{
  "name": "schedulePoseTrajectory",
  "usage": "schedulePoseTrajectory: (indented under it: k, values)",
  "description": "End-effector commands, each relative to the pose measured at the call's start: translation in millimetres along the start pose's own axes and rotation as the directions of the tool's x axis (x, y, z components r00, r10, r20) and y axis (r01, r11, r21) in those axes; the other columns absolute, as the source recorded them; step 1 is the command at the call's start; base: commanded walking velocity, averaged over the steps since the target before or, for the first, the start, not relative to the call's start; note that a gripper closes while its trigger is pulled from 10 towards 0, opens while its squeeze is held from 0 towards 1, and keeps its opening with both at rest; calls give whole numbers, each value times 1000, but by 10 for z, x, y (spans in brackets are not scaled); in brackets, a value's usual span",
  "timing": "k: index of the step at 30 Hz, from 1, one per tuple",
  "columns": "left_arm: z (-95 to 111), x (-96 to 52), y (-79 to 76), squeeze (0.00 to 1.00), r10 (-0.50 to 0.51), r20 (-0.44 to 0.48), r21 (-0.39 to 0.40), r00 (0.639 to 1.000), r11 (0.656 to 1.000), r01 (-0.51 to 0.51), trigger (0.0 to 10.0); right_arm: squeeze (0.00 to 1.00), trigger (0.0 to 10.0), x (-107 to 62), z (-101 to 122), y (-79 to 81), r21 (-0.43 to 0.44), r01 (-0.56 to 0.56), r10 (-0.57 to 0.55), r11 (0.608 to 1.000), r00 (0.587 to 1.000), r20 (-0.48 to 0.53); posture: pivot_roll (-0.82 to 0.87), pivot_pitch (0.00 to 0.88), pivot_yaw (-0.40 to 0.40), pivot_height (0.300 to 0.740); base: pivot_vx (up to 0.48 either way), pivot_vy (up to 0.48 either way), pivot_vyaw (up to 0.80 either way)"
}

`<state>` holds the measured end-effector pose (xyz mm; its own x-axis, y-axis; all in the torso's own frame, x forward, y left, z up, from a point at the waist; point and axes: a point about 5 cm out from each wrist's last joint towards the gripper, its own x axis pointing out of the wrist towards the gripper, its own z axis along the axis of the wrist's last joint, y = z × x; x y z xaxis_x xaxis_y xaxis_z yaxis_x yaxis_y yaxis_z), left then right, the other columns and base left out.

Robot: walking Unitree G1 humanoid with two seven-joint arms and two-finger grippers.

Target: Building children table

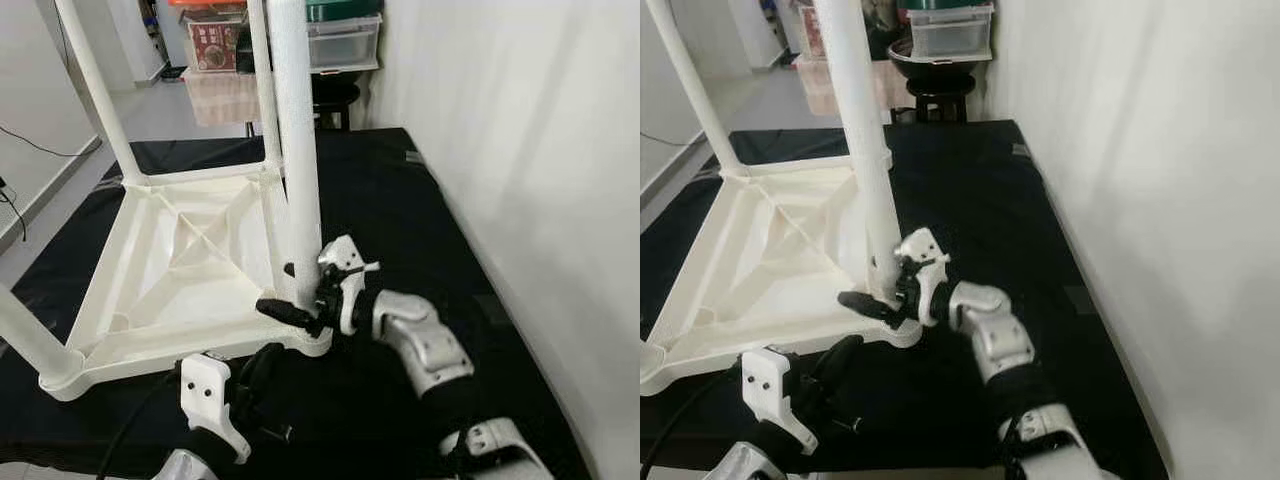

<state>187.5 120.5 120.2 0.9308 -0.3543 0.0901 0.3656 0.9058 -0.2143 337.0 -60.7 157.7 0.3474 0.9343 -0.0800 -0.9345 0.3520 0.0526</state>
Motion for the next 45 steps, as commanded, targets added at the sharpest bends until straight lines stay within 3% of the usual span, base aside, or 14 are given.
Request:
schedulePoseTrajectory:
  k: [1, 13, 14, 15, 16, 17, 32, 33, 34, 35, 36, 37, 40, 45]
  values:
    - [-49, -5, 15, 0, 8, -25, -18, 1000, 1000, -8, 10000, 0, 10000, 6, 63, -52, 4, -56, 55, 998, 998, 20, 5, 0, -3, 740, 0, 0, 0]
    - [-59, 6, -1, 0, 5, -29, -18, 1000, 1000, -6, 10000, 0, 10000, 13, 172, -218, 11, -151, 151, 989, 989, 4, 28, 0, -12, 740, 0, 0, 0]
    - [-60, 6, -2, 0, 5, -29, -18, 1000, 1000, -6, 10000, 0, 8078, 15, 168, -225, 17, -152, 152, 988, 988, 0, 28, 0, -12, 740, 0, 0, 0]
    - [-60, 6, -2, 0, 5, -29, -18, 1000, 1000, -6, 10000, 0, 8078, 15, 168, -225, 17, -152, 152, 988, 988, 0, 28, 0, -12, 740, 0, 0, 0]
    - [-61, 6, -3, 0, 5, -30, -19, 1000, 1000, -6, 10000, 0, 1373, 16, 165, -228, 25, -156, 156, 987, 988, 0, 28, 0, -12, 740, 0, 0, 0]
    - [-62, 6, -4, 0, 6, -29, -19, 1000, 1000, -6, 10000, 0, 0, 11, 157, -231, 29, -163, 163, 986, 987, 2, 31, 0, -15, 740, 0, 0, 0]
    - [-66, -24, -13, 0, -1, -35, -26, 999, 1000, 0, 10000, 0, 0, -150, -68, -297, 55, 9, -9, 998, 1000, 7, 16, 0, -11, 740, 0, 0, 0]
    - [-65, -33, -12, 0, 0, -36, -25, 999, 1000, -1, 10000, 0, 0, -98, -164, -294, 42, 210, -209, 977, 978, -18, 19, 0, -19, 740, 0, 0, 0]
    - [-65, -33, -12, 0, 0, -36, -25, 999, 1000, -1, 10000, 0, 0, -98, -164, -294, 42, 210, -209, 977, 978, -18, 19, 0, -19, 740, 0, 0, 0]
    - [-61, -41, -6, 0, 2, -37, -23, 999, 1000, -3, 10000, 0, 0, -94, -236, -319, 54, 515, -515, 855, 857, -11, 16, 0, -18, 740, 0, 0, 0]
    - [-61, -41, -6, 0, 2, -37, -23, 999, 1000, -3, 10000, 0, 0, -94, -236, -319, 54, 515, -515, 855, 857, -11, 16, 0, -18, 740, 0, 0, 0]
    - [-51, -50, 5, 0, 1, -39, -18, 999, 1000, -2, 10000, 0, 0, -66, -350, 76, -103, 590, -593, 801, 805, 9, 13, 0, -17, 740, 0, 0, 0]
    - [-65, -53, 18, 0, 4, -43, -20, 999, 1000, -5, 10000, 0, 0, -45, -443, -13, 64, 557, -552, 828, 829, -87, -9, 0, -8, 740, 0, 0, 0]
    - [-50, -38, 31, 0, 10, -37, -15, 999, 1000, -11, 10000, 0, 0, 37, -484, 64, 25, 504, -499, 863, 860, -107, -2, 0, -9, 740, 0, 0, 0]
